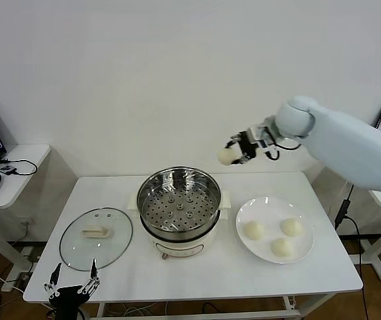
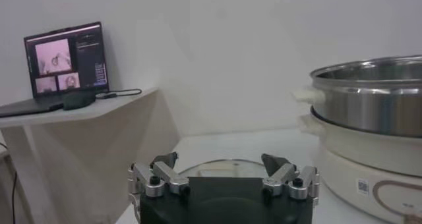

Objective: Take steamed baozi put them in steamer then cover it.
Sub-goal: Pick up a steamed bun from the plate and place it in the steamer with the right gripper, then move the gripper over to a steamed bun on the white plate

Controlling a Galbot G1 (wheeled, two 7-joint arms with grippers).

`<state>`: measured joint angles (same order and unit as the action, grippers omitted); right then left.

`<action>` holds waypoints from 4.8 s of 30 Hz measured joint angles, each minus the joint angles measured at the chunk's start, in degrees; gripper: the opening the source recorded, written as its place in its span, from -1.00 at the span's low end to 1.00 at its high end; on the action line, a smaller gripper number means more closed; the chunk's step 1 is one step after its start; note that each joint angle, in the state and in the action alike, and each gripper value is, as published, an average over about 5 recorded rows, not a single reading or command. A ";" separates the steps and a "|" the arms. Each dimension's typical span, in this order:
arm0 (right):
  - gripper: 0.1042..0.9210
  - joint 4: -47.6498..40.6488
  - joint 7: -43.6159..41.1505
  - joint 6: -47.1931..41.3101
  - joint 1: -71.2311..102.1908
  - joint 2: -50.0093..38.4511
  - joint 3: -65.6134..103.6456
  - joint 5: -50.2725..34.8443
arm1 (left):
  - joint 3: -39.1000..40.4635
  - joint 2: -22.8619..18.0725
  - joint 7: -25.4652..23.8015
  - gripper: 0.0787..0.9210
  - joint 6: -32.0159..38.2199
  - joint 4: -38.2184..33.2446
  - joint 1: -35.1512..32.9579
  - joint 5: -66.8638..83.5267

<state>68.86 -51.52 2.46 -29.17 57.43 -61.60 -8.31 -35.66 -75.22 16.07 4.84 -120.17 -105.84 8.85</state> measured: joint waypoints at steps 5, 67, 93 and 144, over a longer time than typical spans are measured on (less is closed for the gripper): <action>0.07 -2.08 0.80 2.01 -0.51 5.57 -3.16 0.18 | 0.11 0.12 -0.27 0.77 0.59 0.02 -0.42 0.51; 0.76 -2.47 4.19 11.21 -2.25 10.87 -11.04 8.66 | -0.65 0.55 -0.86 0.77 1.30 -0.72 0.26 1.36; 0.76 21.27 -1.60 -21.82 0.67 -21.19 -9.61 -1.61 | -1.07 2.18 -0.90 0.77 1.07 0.65 1.19 1.41; 0.37 3.15 -0.87 -18.94 26.80 -10.62 4.85 11.11 | -2.12 1.88 -0.74 0.77 1.00 3.07 2.01 1.46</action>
<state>72.00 -52.39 -16.48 -2.37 46.81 -56.75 2.80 -37.78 -73.34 15.33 5.84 -117.10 -103.83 10.31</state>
